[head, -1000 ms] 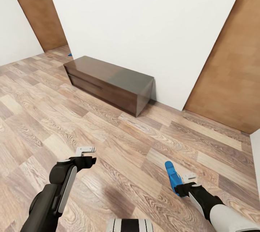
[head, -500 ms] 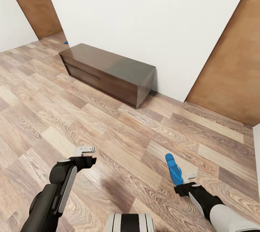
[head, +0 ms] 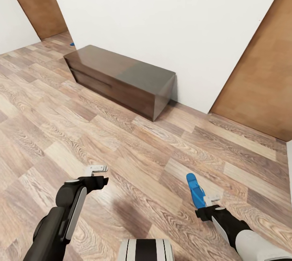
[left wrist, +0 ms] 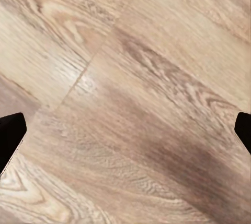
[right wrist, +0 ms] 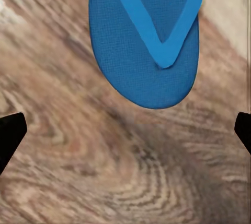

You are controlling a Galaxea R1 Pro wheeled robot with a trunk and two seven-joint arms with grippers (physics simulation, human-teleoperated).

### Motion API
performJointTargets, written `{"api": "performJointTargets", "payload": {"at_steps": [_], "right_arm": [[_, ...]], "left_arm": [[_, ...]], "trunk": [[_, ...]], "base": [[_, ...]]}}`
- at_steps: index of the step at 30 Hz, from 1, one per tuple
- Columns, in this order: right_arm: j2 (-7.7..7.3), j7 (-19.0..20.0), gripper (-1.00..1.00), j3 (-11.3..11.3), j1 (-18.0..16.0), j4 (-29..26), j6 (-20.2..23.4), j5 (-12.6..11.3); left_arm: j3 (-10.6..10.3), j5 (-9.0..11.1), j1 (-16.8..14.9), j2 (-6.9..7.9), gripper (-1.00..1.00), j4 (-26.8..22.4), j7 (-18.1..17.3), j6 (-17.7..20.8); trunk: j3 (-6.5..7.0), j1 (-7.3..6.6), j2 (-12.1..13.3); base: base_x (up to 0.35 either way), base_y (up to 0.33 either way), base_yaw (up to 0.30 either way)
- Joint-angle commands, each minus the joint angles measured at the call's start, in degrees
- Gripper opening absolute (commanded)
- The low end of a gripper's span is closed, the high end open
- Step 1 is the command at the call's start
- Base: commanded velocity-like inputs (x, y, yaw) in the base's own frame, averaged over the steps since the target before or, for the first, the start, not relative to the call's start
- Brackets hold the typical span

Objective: In the bedroom, move the book from the bed onto either nightstand, and place the two sandals side by side next to the bed.

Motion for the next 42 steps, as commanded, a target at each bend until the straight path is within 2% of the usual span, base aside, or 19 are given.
{"api": "performJointTargets", "payload": {"at_steps": [1,11,26,29,38,42], "right_arm": [[-0.05,0.12,1.0,0.31,0.0,-0.14,0.37,0.09],[-0.02,0.04,1.0,0.27,0.0,-0.14,0.29,0.09],[-0.05,0.03,1.0,0.24,0.0,-0.14,0.25,0.09],[-0.11,-0.02,1.0,0.27,-0.02,-0.2,-0.05,0.09],[-0.04,0.15,1.0,0.32,0.0,-0.18,-6.16,0.09],[-0.05,0.19,1.0,0.32,0.0,-0.16,-6.97,0.09]], "left_arm": [[-0.03,0.08,-0.02,-0.02,1.0,-0.05,0.27,0.25],[-0.05,0.08,-0.02,-0.02,1.0,-0.04,0.27,0.25],[-0.05,0.08,-0.02,-0.02,1.0,-0.03,0.27,0.25],[-0.05,0.08,-0.02,-0.02,1.0,-0.03,0.27,0.25],[-0.05,0.08,-0.01,-0.26,1.0,-0.03,0.27,0.25],[-0.05,0.08,-0.02,-0.54,1.0,-0.03,0.27,0.25]], "trunk": [[-0.04,0.02,-0.01],[-0.04,0.02,-0.01],[-0.04,0.02,-0.01],[-0.71,0.1,-0.05],[-2.7,0.33,-0.17],[-3.59,0.43,-0.23]], "base": [[0.279,0.0,0.0],[0.283,0.0,0.0],[0.023,0.0,0.0],[0.0,0.0,0.0],[0.0,0.0,0.0],[0.0,0.0,0.0]]}}
